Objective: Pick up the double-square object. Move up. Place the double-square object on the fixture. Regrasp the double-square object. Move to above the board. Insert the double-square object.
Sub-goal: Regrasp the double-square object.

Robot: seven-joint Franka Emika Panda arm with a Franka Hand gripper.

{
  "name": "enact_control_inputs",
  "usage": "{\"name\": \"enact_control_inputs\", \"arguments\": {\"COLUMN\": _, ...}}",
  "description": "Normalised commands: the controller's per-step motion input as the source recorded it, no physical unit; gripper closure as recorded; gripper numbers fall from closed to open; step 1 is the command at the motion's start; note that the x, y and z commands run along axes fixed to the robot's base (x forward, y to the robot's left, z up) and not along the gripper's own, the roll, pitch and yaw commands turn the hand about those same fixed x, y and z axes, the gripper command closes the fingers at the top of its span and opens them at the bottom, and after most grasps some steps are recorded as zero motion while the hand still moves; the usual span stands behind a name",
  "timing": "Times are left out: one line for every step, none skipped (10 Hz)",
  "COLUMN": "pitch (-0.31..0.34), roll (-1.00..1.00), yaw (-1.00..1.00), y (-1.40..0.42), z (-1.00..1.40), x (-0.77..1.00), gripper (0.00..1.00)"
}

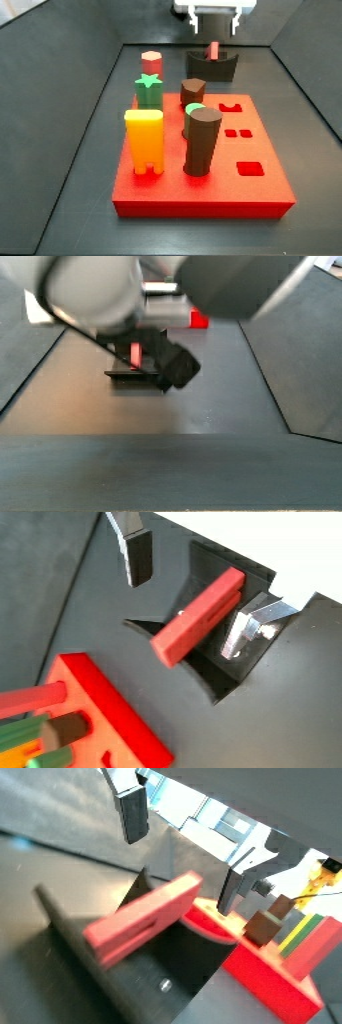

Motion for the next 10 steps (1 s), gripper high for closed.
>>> {"name": "enact_control_inputs", "arguments": {"pitch": 0.008, "roll": 0.01, "yaw": 0.01, "y": 0.01, "z": 0.48, "x": -0.04, "gripper": 0.00}}
{"name": "enact_control_inputs", "arguments": {"pitch": 0.006, "roll": 0.01, "yaw": 0.01, "y": 0.01, "z": 0.22, "x": -0.04, "gripper": 0.00}}
{"name": "enact_control_inputs", "arguments": {"pitch": 0.048, "roll": 1.00, "yaw": 0.02, "y": -1.00, "z": 0.89, "x": -0.10, "gripper": 0.00}}
{"name": "enact_control_inputs", "arguments": {"pitch": 0.047, "roll": 1.00, "yaw": 0.02, "y": -1.00, "z": 0.87, "x": -0.09, "gripper": 0.00}}
{"name": "enact_control_inputs", "arguments": {"pitch": 0.040, "roll": 1.00, "yaw": 0.02, "y": -1.00, "z": 0.86, "x": -0.11, "gripper": 0.00}}
{"name": "enact_control_inputs", "arguments": {"pitch": 0.031, "roll": 1.00, "yaw": 0.02, "y": -1.00, "z": 0.79, "x": -0.13, "gripper": 0.00}}
{"name": "enact_control_inputs", "arguments": {"pitch": 0.028, "roll": 1.00, "yaw": 0.02, "y": -0.87, "z": 0.61, "x": -0.10, "gripper": 0.00}}
{"name": "enact_control_inputs", "arguments": {"pitch": 0.027, "roll": 1.00, "yaw": 0.02, "y": -0.75, "z": 0.45, "x": -0.08, "gripper": 0.00}}
{"name": "enact_control_inputs", "arguments": {"pitch": 0.027, "roll": 1.00, "yaw": 0.02, "y": -0.43, "z": 0.08, "x": -0.02, "gripper": 0.00}}
{"name": "enact_control_inputs", "arguments": {"pitch": 0.026, "roll": 1.00, "yaw": 0.02, "y": -0.22, "z": -0.02, "x": 0.00, "gripper": 0.00}}
